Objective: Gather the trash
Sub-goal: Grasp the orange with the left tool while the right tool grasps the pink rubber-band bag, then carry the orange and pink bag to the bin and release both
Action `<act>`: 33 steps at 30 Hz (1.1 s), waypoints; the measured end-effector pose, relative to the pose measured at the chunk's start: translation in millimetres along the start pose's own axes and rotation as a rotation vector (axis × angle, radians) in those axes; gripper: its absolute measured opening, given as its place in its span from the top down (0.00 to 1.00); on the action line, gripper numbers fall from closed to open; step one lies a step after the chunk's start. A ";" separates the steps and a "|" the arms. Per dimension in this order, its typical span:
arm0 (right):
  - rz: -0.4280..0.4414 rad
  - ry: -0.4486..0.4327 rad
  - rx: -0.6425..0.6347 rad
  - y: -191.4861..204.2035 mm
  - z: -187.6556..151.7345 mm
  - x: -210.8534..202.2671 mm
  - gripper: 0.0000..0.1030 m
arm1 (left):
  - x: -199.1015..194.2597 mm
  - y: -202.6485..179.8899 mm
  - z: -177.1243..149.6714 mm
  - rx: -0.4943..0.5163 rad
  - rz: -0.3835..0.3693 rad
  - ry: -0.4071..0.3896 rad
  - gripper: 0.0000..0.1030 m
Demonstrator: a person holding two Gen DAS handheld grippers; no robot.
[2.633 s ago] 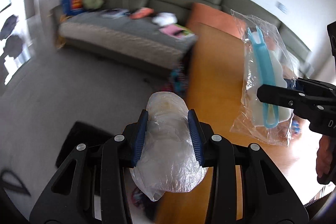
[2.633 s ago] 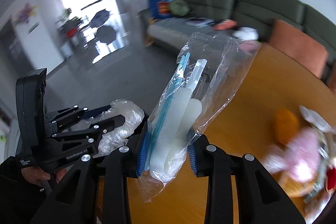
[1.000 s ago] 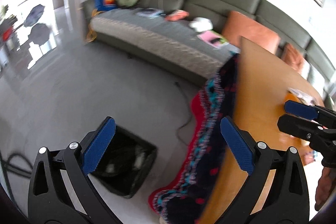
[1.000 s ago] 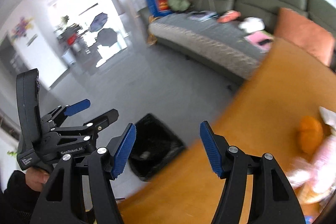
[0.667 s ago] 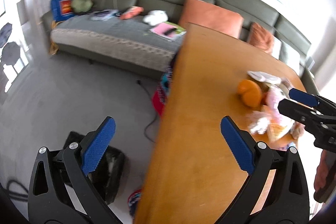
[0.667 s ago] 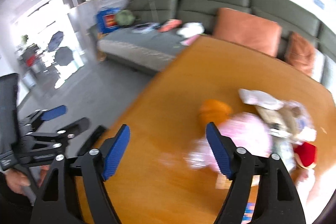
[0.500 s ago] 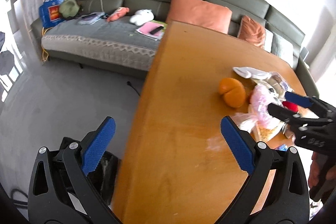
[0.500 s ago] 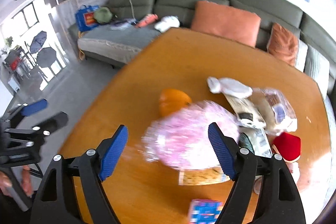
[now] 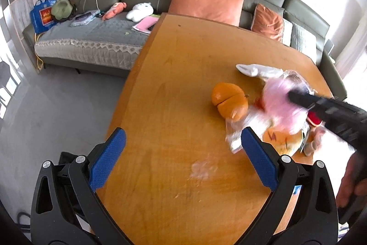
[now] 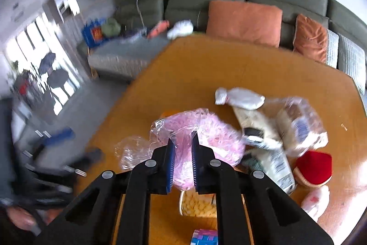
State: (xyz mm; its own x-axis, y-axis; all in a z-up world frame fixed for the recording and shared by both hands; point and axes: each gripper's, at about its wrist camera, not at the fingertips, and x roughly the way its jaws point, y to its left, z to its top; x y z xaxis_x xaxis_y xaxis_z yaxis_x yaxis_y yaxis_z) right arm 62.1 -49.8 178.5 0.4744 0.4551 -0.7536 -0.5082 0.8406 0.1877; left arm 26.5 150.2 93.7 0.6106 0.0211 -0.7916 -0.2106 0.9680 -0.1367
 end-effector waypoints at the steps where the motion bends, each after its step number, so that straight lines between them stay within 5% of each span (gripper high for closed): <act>1: 0.006 -0.034 0.011 -4.4 6.6 -10.3 0.87 | 4.7 -3.3 2.8 0.000 -0.002 0.005 0.06; 7: 0.003 -0.175 0.013 -9.7 41.7 -44.8 0.87 | 45.3 -30.1 20.8 0.013 -0.023 0.057 0.06; 15: 0.012 -0.181 0.054 -34.6 62.0 -40.1 0.87 | 106.2 -62.3 37.0 0.039 -0.037 0.118 0.06; 16: 0.010 -0.174 0.063 -38.1 62.3 -37.2 0.87 | 109.6 -64.3 37.3 0.040 -0.036 0.111 0.09; 18: 0.004 -0.163 0.077 -43.9 62.8 -32.3 0.87 | 118.2 -66.9 39.0 0.059 -0.035 0.117 0.41; 33: 0.014 -0.136 0.052 -12.9 58.3 -29.7 0.87 | 59.8 -36.7 12.1 0.075 -0.061 0.048 0.44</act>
State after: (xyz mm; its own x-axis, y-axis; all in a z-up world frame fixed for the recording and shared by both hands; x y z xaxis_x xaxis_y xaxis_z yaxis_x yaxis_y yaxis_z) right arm 96.5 -57.1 235.2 0.5623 0.4991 -0.6593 -0.4792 0.8465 0.2321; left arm 80.0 119.0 58.6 0.5831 -0.0489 -0.8109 -0.1153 0.9831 -0.1422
